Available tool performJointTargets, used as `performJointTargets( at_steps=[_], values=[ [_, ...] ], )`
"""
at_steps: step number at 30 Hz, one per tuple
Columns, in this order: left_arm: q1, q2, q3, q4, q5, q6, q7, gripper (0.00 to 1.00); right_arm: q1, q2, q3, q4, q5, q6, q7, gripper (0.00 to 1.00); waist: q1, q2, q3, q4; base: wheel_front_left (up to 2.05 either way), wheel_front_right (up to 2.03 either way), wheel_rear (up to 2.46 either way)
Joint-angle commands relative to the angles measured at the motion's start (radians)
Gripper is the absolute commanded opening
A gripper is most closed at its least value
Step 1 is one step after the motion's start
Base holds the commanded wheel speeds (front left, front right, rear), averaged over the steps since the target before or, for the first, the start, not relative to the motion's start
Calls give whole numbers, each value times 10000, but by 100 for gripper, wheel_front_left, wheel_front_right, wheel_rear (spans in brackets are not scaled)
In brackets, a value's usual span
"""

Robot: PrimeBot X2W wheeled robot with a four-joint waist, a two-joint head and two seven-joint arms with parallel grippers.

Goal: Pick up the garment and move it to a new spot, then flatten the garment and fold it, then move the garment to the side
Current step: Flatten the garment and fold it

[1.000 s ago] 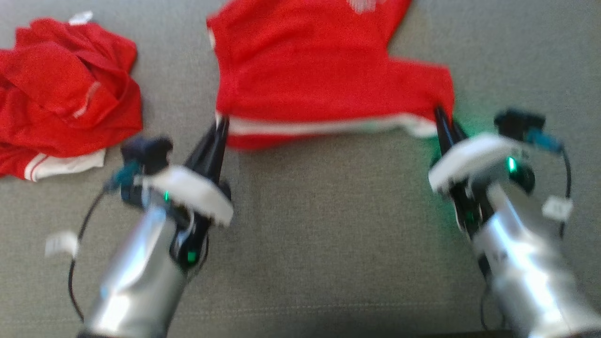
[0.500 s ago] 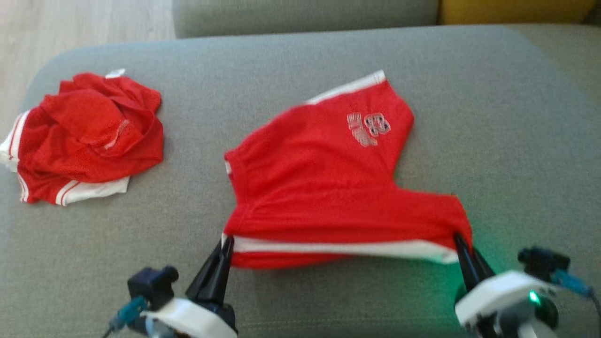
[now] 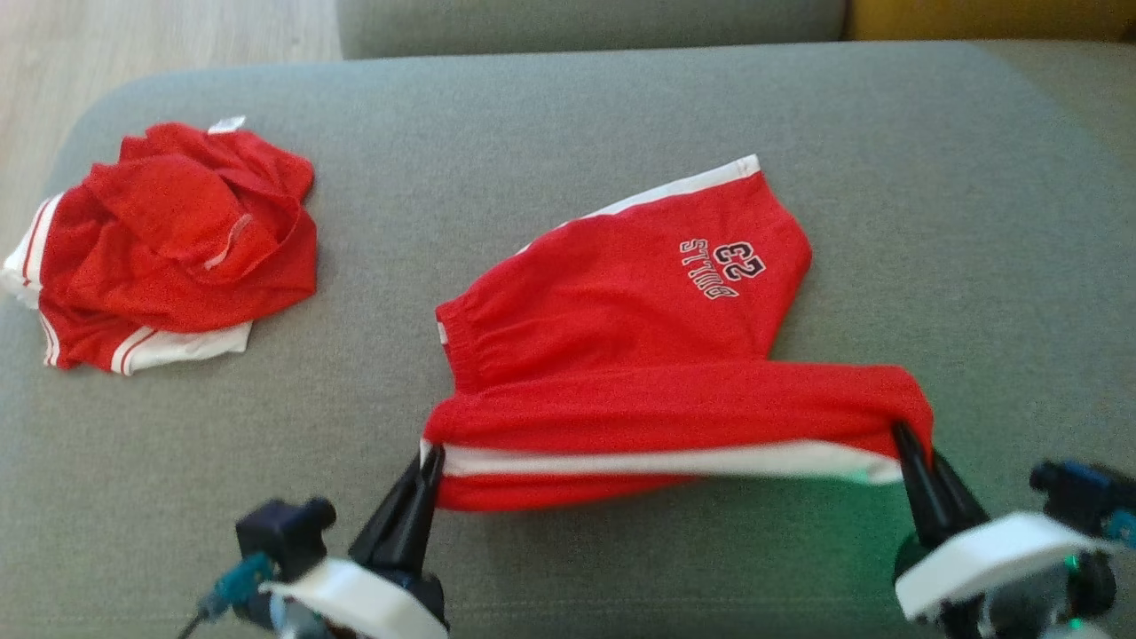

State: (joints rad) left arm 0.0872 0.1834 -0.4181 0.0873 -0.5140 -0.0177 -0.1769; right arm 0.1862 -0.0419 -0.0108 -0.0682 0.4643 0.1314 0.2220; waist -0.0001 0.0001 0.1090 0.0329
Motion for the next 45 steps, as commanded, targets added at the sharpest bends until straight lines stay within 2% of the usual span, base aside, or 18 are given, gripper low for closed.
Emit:
performJointTargets(
  at_steps=[1, 8, 17, 23, 31, 32, 33, 34, 41, 45],
  values=[
    [-767, 145, 414, -373, -75, 11, 39, 0, -796, -88, 139, -402, 17, -7, 44, 0, 1, -1, 235, 92, 0, 0, 0],
    [-2532, -53, 357, 81, -250, -365, 444, 0, -3096, -177, 118, 350, -353, -7, 585, 0, 1, -1, 1343, 673, 0, 0, 0],
    [-4822, -628, -144, 1646, -514, -884, 545, 0, -6231, -693, 156, 2699, -359, -7, 976, 0, 1, -1, 2529, 1456, 0, 0, 0],
    [-5761, -903, -509, 2614, -738, -1037, 144, 0, -7589, -1083, 371, 4104, -333, -7, 692, 0, 1, -1, 2876, 1665, 0, 0, 0],
    [-6426, -1102, -652, 3501, -1136, -1099, -471, 0, -8724, -1487, 790, 5397, -208, -7, -242, 0, 1, -1, 3139, 1654, 0, 0, 0],
    [-6468, -1116, -671, 3635, -1190, -1103, -509, 22, -8772, -1492, 870, 5544, -162, -7, -345, 1, 1, -1, 3139, 1641, 0, 0, 0],
    [-6498, -1130, -693, 3749, -1256, -1106, -543, 48, -8783, -1495, 990, 5664, -113, -7, -439, 95, 1, -1, 3130, 1624, 0, 0, 0],
    [-6526, -1140, -718, 3839, -1292, -1110, -581, 100, -8772, -1506, 1103, 5758, -70, -7, -551, 100, 1, -1, 3114, 1603, 0, 0, 0],
    [-6299, -1021, -776, 3972, -1073, -1091, -775, 100, -8280, -1599, 1625, 5684, 171, -7, -1425, 100, 1, -1, 2826, 1370, 0, 0, 0],
    [-5816, -752, -433, 3402, -514, -665, -837, 100, -7604, -1699, 1778, 5115, -85, -7, -2081, 100, 1, -1, 2529, 1147, 0, 0, 0]
  ],
)
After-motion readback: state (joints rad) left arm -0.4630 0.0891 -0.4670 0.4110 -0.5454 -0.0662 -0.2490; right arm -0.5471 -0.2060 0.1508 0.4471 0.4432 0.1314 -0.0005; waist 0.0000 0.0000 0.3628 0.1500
